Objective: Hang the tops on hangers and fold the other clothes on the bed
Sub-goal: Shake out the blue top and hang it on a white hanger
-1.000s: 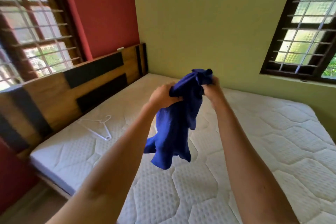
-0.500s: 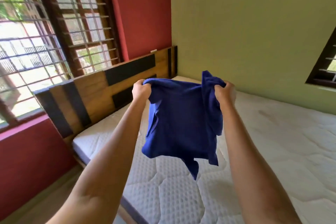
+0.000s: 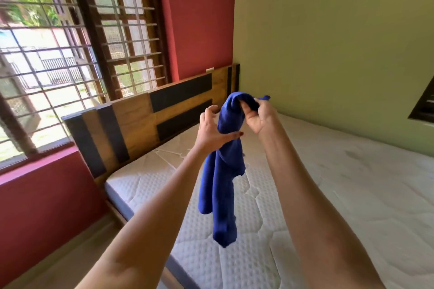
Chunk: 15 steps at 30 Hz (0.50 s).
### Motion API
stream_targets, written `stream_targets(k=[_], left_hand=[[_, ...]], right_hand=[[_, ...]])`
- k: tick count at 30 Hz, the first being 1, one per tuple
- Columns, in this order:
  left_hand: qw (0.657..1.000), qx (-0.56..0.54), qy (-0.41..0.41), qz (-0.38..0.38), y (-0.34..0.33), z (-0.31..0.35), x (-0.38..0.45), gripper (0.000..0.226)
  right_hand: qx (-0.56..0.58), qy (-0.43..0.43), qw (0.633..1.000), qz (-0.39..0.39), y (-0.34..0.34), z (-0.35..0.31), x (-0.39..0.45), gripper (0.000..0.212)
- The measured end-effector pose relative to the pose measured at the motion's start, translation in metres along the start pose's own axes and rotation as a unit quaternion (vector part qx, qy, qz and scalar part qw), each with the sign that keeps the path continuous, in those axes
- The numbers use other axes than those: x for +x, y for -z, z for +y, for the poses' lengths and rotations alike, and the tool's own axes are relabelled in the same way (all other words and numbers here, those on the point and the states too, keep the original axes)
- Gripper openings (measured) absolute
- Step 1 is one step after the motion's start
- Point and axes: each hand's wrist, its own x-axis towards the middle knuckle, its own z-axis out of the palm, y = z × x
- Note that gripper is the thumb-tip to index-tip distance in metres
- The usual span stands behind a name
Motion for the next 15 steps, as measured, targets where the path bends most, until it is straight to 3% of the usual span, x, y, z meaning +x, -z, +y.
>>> stream_targets(k=[2,4,6,9,15], left_hand=[[0.993,0.081,0.066,0.05,0.005,-0.023,-0.008,0.078],[0.978,0.136,0.157,0.032,0.013,-0.047,-0.014,0.038],[0.98,0.079,0.177,0.032,0.023,-0.066,-0.015,0.016],[0.98,-0.086,0.166,0.067,0.046,-0.074,-0.006,0.014],[0.98,-0.142,0.127,0.062,0.098,-0.06,0.022,0.013]], right_hand=[[0.045,0.017,0.999,-0.007,-0.014,0.003,-0.004,0.03],[0.074,0.037,0.997,-0.005,-0.021,0.007,-0.006,0.027],[0.089,0.06,0.994,0.002,-0.024,0.01,-0.005,0.024],[0.09,0.076,0.993,0.015,-0.025,0.021,0.002,0.02],[0.009,0.079,0.997,-0.007,-0.038,0.059,0.0,0.013]])
